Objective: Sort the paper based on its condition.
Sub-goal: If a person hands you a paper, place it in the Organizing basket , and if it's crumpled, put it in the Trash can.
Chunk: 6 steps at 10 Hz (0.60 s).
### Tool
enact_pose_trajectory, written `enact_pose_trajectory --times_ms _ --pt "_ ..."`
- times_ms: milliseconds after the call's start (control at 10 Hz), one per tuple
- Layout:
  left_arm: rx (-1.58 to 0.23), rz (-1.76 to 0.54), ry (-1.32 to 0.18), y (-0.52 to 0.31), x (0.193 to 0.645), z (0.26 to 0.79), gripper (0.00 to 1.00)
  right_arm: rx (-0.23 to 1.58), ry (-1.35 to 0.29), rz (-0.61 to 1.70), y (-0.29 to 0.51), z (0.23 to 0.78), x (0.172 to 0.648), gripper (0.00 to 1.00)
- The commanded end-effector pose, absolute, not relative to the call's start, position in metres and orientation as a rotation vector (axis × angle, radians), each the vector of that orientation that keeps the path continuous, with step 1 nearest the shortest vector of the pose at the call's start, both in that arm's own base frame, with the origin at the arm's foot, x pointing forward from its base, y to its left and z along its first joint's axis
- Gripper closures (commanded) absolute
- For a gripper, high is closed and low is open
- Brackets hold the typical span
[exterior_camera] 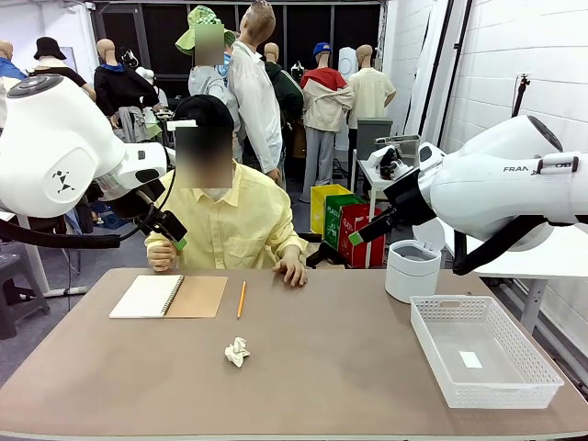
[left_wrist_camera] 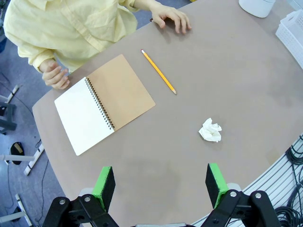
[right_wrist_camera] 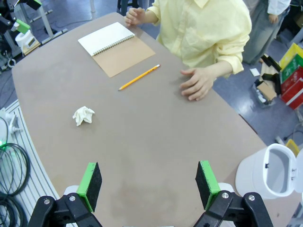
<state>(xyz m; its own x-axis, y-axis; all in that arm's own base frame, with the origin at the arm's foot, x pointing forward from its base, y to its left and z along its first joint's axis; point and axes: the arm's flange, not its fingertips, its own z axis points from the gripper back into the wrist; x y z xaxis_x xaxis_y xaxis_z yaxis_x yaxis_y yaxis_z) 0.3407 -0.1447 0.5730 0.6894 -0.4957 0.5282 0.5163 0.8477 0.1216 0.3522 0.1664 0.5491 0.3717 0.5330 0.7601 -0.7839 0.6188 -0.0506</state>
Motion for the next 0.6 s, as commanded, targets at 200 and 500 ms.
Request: enact_pose_trajectory --times_ms 200,500 --pt "-0.038 -0.574 -0.590 -0.144 0.342 0.571 0.00 0.344 -0.803 0.928 0.187 0.549 0.351 0.00" --pt "-0.038 -0.574 -0.590 -0.144 0.342 0.571 0.00 0.302 -0.701 1.120 0.267 0.524 0.354 0.00"
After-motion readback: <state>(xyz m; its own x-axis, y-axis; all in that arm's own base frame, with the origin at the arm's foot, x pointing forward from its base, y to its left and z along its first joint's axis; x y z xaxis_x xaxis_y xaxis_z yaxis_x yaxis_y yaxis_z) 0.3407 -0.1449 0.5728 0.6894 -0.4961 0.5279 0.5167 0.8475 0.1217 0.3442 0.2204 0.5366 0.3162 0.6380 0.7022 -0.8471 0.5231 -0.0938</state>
